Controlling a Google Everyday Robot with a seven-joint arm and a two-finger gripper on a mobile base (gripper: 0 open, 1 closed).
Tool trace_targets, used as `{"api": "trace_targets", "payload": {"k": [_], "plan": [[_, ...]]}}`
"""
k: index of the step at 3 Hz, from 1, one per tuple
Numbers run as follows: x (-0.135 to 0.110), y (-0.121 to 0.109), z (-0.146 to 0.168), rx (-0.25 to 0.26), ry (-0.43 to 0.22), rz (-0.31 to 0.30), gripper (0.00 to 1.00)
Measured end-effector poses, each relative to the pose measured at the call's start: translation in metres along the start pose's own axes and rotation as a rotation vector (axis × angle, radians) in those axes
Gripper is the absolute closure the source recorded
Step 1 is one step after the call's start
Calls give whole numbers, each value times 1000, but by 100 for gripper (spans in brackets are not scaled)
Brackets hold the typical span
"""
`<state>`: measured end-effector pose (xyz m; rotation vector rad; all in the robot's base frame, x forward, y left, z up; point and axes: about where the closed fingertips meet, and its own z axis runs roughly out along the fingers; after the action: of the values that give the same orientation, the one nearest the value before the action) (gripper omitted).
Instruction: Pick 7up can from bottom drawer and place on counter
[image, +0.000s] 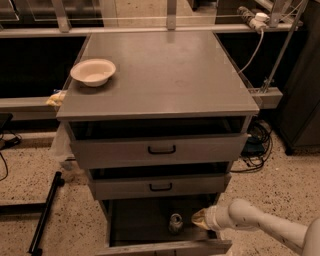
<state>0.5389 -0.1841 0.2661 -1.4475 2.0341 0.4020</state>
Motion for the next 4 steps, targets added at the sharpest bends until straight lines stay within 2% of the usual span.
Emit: {"api": "trace_targets", "payload": {"k": [1, 2, 4], "plan": [[0, 0, 0, 0, 0, 0, 100], [7, 3, 8, -7, -4, -15, 81], [9, 2, 28, -23, -33, -59, 34]]}}
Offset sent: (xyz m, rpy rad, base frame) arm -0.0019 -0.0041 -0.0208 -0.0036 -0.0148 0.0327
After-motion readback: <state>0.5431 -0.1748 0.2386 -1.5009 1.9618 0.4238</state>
